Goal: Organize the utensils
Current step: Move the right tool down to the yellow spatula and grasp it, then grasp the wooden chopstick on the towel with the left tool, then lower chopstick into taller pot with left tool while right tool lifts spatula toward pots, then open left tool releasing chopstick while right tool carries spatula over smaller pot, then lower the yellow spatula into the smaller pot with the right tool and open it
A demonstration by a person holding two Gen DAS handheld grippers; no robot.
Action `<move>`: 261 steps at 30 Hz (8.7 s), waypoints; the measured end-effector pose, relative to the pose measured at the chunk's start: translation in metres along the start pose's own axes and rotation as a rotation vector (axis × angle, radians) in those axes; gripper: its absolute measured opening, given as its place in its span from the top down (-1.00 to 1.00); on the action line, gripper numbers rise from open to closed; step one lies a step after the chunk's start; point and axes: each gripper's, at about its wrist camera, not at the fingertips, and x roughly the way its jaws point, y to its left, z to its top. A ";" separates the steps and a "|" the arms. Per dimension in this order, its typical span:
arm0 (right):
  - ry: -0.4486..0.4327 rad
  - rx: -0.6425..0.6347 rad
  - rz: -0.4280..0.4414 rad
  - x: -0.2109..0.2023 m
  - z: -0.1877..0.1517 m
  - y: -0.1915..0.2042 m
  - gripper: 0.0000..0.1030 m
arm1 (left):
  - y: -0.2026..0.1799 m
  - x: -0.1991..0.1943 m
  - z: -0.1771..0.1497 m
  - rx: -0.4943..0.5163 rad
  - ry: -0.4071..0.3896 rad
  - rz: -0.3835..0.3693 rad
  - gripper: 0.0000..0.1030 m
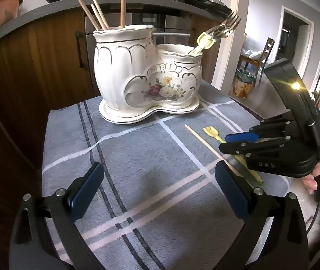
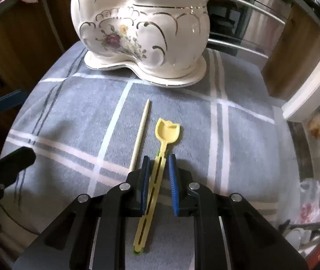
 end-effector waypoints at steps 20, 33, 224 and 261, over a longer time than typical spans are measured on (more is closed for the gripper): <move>-0.272 0.225 0.068 -0.056 -0.050 -0.071 0.79 | -0.105 0.051 0.010 0.114 0.170 0.013 -0.39; -0.299 0.255 0.100 -0.064 -0.057 -0.072 0.79 | -0.094 0.060 0.006 0.123 0.250 -0.048 0.80; -0.940 0.144 -0.019 -0.043 0.084 -0.003 0.79 | 0.076 -0.019 0.080 -0.100 -0.521 -0.312 -0.21; -0.940 0.298 0.311 -0.065 0.104 -0.029 0.79 | 0.066 -0.026 0.076 -0.041 -0.487 -0.371 -0.20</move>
